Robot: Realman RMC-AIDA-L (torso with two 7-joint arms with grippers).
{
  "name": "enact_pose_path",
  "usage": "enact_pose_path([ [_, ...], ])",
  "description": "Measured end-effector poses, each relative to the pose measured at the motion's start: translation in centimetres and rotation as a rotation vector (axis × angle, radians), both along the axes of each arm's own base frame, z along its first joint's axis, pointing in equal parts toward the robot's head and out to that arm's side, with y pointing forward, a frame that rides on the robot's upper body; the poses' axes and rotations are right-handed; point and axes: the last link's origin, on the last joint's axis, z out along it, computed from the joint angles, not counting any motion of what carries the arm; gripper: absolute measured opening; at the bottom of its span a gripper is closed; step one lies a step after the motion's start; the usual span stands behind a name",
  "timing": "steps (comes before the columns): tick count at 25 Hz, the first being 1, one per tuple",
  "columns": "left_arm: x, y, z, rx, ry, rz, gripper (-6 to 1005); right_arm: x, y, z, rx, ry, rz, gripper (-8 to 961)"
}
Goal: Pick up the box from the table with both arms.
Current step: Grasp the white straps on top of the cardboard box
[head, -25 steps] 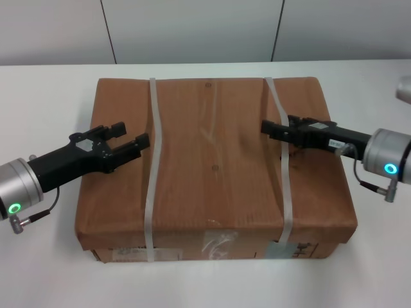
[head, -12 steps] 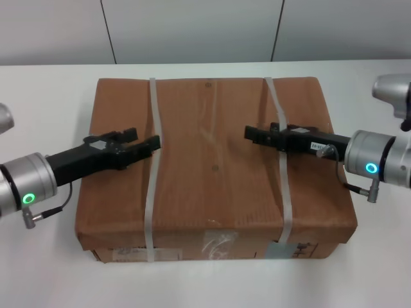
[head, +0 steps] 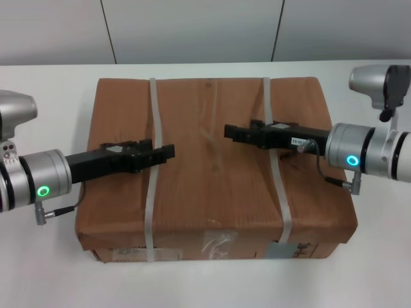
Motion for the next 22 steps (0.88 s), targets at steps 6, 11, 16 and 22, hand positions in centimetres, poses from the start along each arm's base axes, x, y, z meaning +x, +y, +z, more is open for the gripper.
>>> enact_pose_path([
  [6, 0.3, 0.5, -0.7, -0.038, 0.029, 0.025, 700, -1.2, 0.5, -0.3, -0.015, -0.002, 0.039, 877],
  [11, 1.1, 1.1, -1.2, -0.068, 0.054, 0.009, 698, -1.8, 0.7, -0.4, -0.025, -0.010, 0.062, 876],
  [16, 1.5, 1.2, -1.5, -0.073, 0.052, 0.001, 696, -2.3, 0.8, -0.7, -0.040, -0.028, 0.092, 878],
  [22, 1.5, 1.1, -1.5, -0.072, 0.049, 0.004, 651, -2.1, 0.7, -0.8, -0.038, -0.039, 0.105, 861],
])
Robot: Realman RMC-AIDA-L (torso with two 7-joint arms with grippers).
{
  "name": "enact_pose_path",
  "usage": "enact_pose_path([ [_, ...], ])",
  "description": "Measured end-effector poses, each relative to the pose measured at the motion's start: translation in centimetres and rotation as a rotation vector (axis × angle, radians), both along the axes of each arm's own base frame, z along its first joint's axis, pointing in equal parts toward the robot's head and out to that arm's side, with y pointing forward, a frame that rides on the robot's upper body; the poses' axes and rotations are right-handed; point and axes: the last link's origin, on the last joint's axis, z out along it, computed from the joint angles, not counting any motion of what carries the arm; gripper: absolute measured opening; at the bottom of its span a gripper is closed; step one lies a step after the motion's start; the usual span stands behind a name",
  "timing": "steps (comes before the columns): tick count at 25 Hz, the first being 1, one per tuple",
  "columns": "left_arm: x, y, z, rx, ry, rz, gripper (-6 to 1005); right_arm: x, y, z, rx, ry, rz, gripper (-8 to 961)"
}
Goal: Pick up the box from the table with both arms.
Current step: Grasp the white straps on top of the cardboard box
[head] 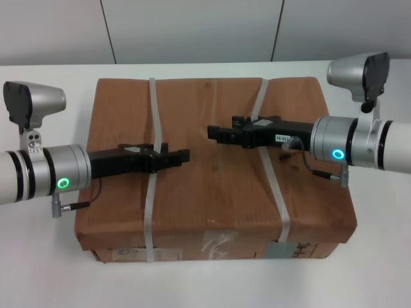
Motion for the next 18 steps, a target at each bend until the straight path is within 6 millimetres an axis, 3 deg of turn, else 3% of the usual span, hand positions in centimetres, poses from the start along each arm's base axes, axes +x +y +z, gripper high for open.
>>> enact_pose_path([
  [6, -0.4, -0.2, 0.0, 0.012, 0.013, -0.005, 518, 0.5, -0.3, -0.1, 0.017, -0.021, 0.031, 791],
  [11, -0.6, -0.4, -0.1, 0.015, 0.020, -0.012, 275, 0.7, -0.4, -0.1, 0.032, -0.020, 0.035, 669],
  [18, -0.3, -0.2, -0.2, 0.014, 0.020, -0.022, 169, 1.5, -0.9, 0.1, 0.051, 0.005, 0.002, 488],
])
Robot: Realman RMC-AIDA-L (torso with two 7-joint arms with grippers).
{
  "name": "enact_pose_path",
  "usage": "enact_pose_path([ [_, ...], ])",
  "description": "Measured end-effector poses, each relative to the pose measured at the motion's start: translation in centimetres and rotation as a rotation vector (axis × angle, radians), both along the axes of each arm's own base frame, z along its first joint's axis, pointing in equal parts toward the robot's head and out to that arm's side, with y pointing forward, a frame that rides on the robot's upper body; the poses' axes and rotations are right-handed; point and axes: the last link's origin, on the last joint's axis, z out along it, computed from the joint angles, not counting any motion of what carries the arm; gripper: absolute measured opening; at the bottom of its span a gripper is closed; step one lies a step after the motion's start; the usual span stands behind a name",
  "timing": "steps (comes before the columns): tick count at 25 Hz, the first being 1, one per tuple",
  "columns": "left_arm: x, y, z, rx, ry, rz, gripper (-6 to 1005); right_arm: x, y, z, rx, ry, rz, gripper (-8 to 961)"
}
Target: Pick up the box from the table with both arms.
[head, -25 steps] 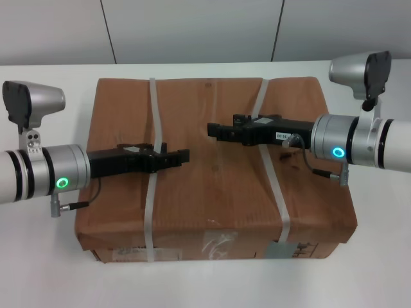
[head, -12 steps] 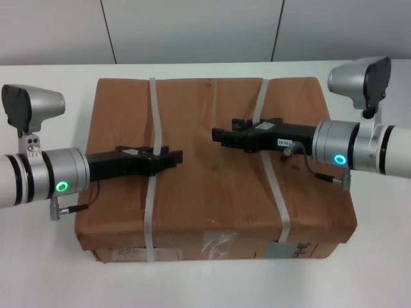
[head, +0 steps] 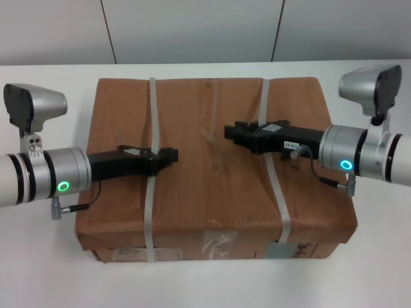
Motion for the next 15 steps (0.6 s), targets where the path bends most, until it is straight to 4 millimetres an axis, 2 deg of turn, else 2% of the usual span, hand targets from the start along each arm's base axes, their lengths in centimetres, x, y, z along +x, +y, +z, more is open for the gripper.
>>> enact_pose_path([
  [3, 0.2, 0.1, 0.1, 0.001, -0.003, -0.005, 123, 0.5, -0.4, 0.1, 0.011, 0.021, -0.018, 413],
  [8, 0.4, 0.3, 0.3, 0.002, -0.006, -0.009, 112, 0.9, -0.5, 0.3, 0.024, 0.038, -0.040, 198],
  [12, 1.1, 0.8, 0.3, 0.000, -0.006, -0.030, 114, 1.6, -1.1, 0.8, 0.056, 0.098, -0.092, 83],
  [13, 1.9, 1.3, 0.3, -0.004, -0.003, -0.056, 114, 1.9, -1.3, 1.0, 0.066, 0.112, -0.106, 54],
  [15, 2.1, 1.5, 0.3, -0.004, -0.002, -0.062, 115, 2.1, -1.4, 1.1, 0.072, 0.119, -0.115, 54],
])
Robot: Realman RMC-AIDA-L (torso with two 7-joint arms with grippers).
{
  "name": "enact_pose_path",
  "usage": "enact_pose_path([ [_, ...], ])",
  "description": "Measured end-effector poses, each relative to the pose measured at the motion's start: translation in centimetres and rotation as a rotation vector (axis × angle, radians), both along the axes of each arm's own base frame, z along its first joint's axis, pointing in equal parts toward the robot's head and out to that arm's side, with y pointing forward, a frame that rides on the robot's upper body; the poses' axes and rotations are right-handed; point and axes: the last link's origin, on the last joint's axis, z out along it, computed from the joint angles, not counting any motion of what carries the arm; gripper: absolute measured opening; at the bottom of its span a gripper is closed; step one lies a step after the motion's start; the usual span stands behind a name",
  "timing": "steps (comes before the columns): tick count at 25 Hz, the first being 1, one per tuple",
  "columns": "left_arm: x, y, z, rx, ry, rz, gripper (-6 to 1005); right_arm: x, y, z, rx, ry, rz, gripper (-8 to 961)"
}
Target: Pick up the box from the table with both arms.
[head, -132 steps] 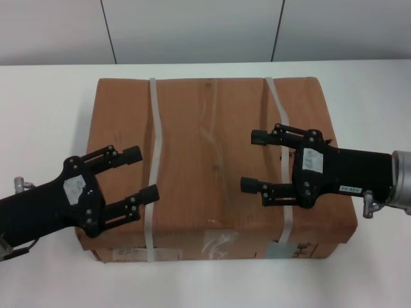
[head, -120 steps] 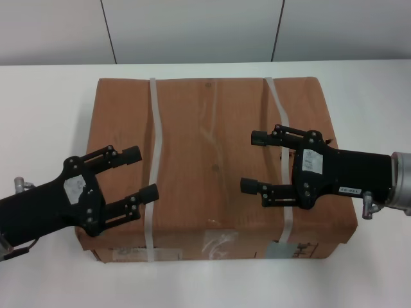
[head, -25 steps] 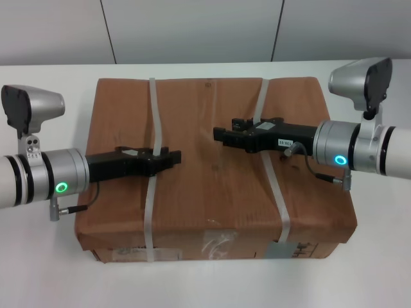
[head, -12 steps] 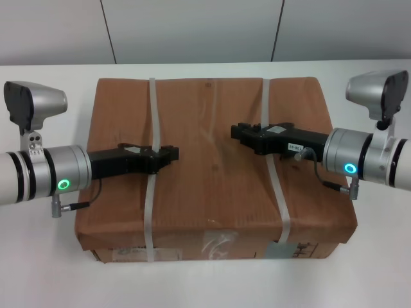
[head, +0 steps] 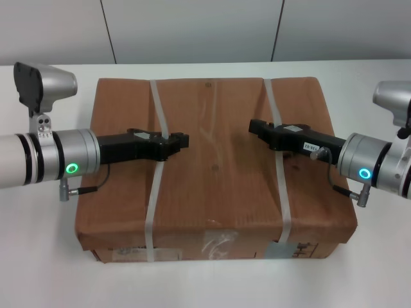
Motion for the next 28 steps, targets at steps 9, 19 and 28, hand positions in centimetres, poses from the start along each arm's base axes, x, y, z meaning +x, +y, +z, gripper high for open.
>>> enact_pose_path([
  [9, 0.6, 0.0, 0.3, -0.004, -0.014, -0.035, 116, 0.1, -0.2, 0.2, 0.008, 0.014, -0.001, 56],
  [19, 0.6, -1.1, 0.8, -0.019, -0.079, -0.055, 114, -0.3, -0.3, 0.8, 0.029, 0.047, 0.032, 58],
  [28, 0.8, -2.5, 2.0, -0.037, -0.167, -0.095, 115, -1.4, -1.1, 1.4, 0.065, 0.096, 0.146, 60],
])
